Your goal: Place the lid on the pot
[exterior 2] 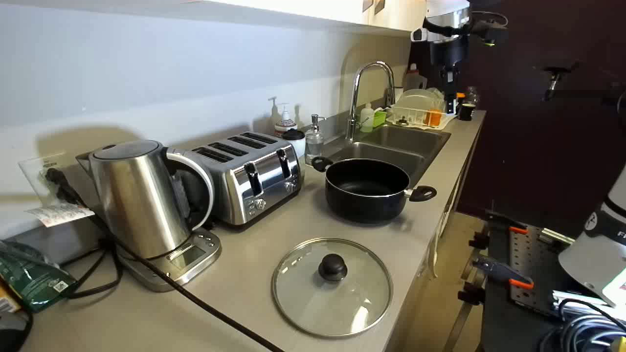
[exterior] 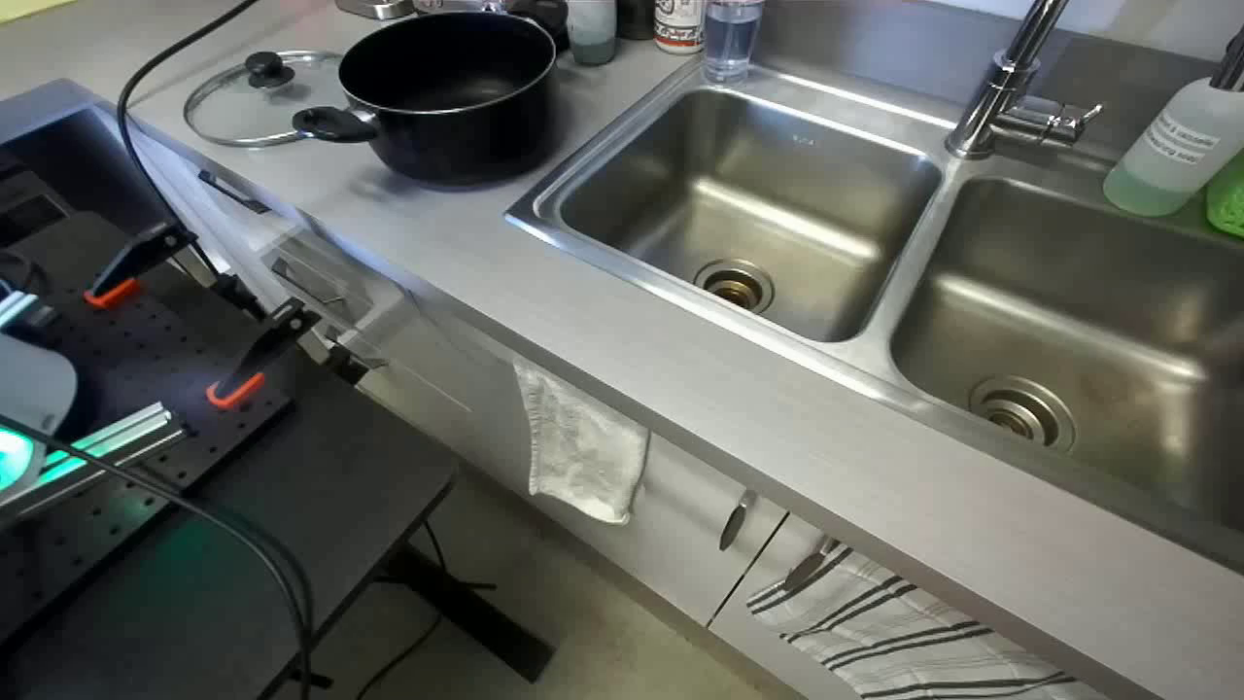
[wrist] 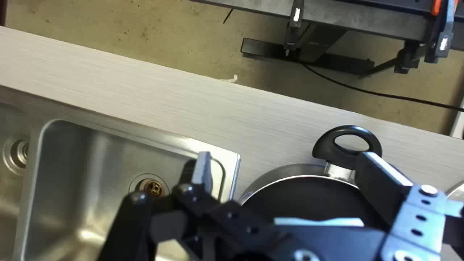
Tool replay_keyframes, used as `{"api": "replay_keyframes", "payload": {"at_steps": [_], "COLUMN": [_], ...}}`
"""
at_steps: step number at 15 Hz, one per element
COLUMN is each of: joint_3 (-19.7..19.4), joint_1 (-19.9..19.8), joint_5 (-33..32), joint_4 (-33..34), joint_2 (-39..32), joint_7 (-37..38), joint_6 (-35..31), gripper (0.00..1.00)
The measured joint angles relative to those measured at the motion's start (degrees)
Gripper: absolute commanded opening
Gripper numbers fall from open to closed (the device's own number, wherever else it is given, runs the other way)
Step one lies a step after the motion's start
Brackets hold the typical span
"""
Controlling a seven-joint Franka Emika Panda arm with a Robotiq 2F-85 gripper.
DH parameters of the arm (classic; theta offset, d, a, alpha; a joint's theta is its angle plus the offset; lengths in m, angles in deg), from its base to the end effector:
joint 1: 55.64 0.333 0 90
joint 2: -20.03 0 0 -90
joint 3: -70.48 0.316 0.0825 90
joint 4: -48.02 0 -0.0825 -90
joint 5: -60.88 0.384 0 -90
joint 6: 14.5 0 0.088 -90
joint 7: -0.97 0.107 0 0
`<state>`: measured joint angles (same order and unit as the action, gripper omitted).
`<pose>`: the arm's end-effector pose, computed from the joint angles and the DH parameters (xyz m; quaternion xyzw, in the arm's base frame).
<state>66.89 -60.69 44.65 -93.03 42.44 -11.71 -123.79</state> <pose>0.3957 -0.0808 0.4268 0.9852 0.0955 -0.1004 0.1005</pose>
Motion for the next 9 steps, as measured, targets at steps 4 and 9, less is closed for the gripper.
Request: {"api": "replay_keyframes", "payload": {"at_steps": [4, 9], "joint_3": [0.0, 0.0], "joint_1": [0.0, 0.4], "joint_5": [0.0, 0.0], "joint_4": [0.0, 0.0], "joint_2": [0.0, -0.1], "joint_7": [0.0, 0.0], "joint_6": [0.0, -0.1], "gripper": [1.0, 1.0]}}
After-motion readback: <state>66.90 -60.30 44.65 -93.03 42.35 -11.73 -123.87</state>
